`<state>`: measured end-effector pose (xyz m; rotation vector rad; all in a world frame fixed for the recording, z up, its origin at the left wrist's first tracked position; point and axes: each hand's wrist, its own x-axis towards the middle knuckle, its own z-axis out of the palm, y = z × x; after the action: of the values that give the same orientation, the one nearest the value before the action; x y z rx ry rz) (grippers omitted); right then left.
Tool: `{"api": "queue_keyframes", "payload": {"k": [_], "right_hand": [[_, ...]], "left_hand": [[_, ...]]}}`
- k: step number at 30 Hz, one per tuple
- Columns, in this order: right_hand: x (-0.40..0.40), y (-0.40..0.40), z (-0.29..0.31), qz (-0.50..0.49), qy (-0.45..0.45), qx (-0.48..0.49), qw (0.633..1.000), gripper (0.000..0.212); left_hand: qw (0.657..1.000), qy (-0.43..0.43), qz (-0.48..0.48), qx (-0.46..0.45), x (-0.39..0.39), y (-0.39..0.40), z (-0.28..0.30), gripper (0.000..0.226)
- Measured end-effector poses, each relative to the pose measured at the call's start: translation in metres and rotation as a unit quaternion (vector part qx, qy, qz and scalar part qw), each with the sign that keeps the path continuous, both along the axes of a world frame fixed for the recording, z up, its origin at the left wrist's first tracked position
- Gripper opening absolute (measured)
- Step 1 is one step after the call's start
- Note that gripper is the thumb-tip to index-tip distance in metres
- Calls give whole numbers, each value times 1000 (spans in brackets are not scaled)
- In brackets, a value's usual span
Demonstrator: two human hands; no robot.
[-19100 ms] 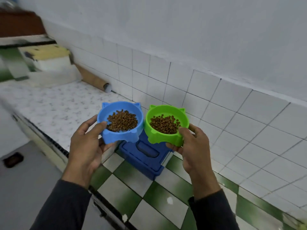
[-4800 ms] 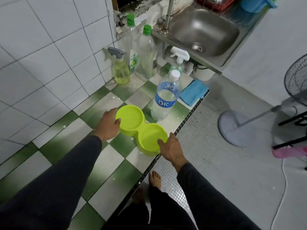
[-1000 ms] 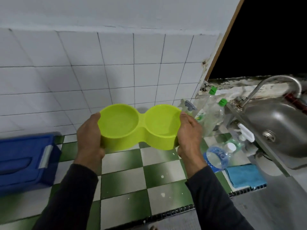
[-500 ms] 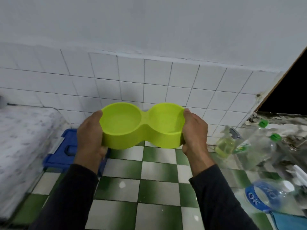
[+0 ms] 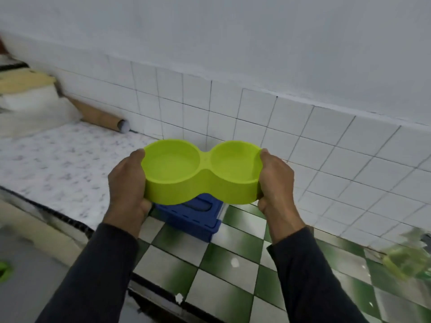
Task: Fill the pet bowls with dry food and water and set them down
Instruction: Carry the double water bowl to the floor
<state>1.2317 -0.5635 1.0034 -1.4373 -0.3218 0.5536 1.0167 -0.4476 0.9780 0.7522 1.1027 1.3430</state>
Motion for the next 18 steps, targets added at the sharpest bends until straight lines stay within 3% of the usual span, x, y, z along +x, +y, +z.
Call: {"api": "queue_keyframes", "payload": {"k": [6,10,18], "right_hand": [[-76,53,5,82,-1,1,997,30],[-122,88,6,147,-8,-8,989,24],[-222,152,12,271,-3,-20,962,28]], "left_hand": [[997,-12,73,-9,-88,19,6,12],[991,-25,133,-13,-142,24,9,26],[962,-8,274,-9,-246,33,11,27]]}}
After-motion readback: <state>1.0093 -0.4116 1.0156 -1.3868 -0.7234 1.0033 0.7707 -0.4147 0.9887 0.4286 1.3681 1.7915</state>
